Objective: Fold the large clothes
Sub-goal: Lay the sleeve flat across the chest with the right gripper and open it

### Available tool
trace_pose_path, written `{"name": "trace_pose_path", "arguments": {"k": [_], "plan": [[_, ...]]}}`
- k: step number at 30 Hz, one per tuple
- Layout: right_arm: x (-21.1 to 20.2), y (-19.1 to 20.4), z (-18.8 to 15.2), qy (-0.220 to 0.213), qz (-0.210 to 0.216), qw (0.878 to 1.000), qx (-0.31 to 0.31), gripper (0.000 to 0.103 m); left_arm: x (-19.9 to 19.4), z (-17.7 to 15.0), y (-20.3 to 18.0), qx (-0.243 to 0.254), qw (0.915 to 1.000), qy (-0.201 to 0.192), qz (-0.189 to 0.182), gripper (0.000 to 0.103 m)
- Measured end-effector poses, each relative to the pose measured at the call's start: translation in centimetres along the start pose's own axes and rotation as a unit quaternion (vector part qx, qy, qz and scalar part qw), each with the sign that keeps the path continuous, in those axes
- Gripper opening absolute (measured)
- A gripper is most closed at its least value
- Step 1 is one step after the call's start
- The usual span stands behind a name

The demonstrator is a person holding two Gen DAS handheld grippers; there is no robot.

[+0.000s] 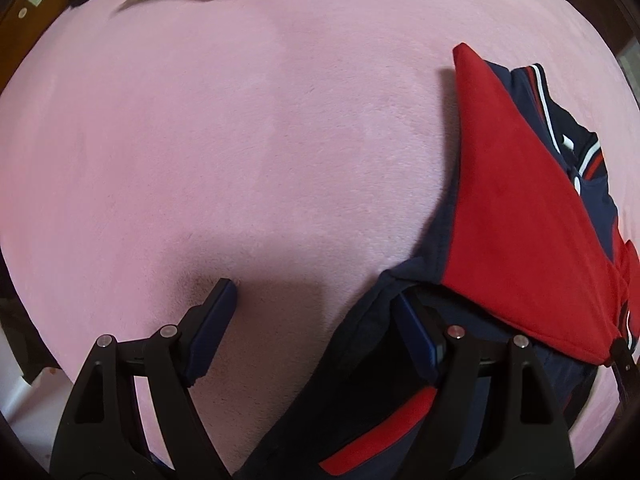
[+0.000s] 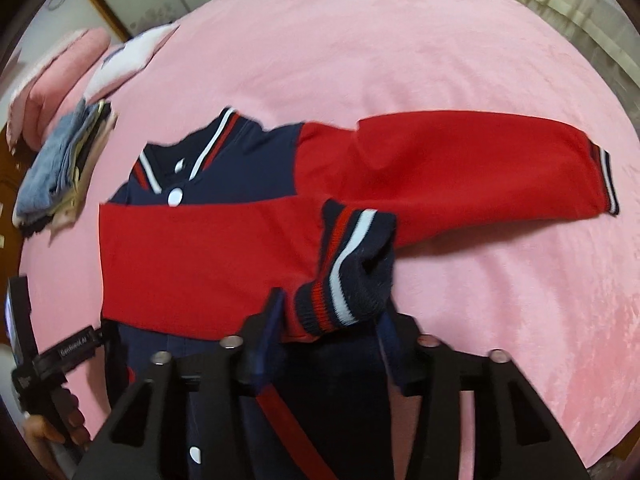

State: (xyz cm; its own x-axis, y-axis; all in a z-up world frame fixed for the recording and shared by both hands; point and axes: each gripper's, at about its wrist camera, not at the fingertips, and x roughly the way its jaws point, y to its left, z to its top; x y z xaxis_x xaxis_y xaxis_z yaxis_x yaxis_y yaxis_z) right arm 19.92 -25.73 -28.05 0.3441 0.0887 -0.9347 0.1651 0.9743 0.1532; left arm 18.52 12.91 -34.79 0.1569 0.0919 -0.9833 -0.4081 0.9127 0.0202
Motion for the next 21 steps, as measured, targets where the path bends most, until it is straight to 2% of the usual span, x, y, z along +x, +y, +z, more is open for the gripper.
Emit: {"name": "trace_pose_path", "arguments": {"k": [3,6,8,9,12,14,15,16,17,18,21], "plan": [[-0.7,-0.9,-0.2,-0.008,0.024,1.000,0.017,0.050,-0.3,-1.0,-0.3,0.023,0.9997,-0.009,0.009,0.076],[-0.9,-1.0,-0.2,-0.008,0.046,0.998,0.037,0.048,-1.2,-2.5,-0.6,0.056,0.9978,-0.034,-0.006,0.074],[-1.2,-1.3,-0.3,-0.017,0.069,0.996,0.057,0.033,-1.9,-3.5,-0.8,0.087,0.9943,-0.061,-0.015,0.074],[-1.4,-1.5,-0.3,-0.019,0.076,0.995,0.064,0.029,-2.3,-3.7,-1.2,0.104,0.9916,-0.074,-0.018,0.074],[-1.5,-1.5,-0.4,-0.019,0.080,0.994,0.066,0.025,-2.3,-5.5,-1.7,0.159,0.9823,-0.099,-0.007,0.072],[-1.3,-1.2,-0.3,-0.019,0.079,0.995,0.056,0.024,-2.3,-5.9,-1.9,0.196,0.9745,-0.108,-0.012,0.059],[-1.3,-1.1,-0.2,-0.018,0.080,0.995,0.053,0.024,-2.3,-6.3,-1.7,0.209,0.9715,-0.110,-0.019,0.049],[-1.2,-1.0,-0.1,-0.018,0.082,0.995,0.051,0.023,-2.4,-6.4,-2.5,0.215,0.9697,-0.113,-0.025,0.034],[-1.1,-0.8,0.0,-0.019,0.083,0.995,0.050,0.023,-2.4,-7.1,-2.4,0.225,0.9667,-0.115,-0.040,0.026],[-1.1,-0.7,0.1,-0.019,0.085,0.995,0.048,0.022,-2.8,-6.6,-1.6,0.226,0.9664,-0.114,-0.046,0.016],[-0.8,0.1,0.3,-0.016,0.094,0.995,0.041,0.018,-4.1,-6.0,-0.3,0.189,0.9725,-0.121,-0.061,0.012]]}}
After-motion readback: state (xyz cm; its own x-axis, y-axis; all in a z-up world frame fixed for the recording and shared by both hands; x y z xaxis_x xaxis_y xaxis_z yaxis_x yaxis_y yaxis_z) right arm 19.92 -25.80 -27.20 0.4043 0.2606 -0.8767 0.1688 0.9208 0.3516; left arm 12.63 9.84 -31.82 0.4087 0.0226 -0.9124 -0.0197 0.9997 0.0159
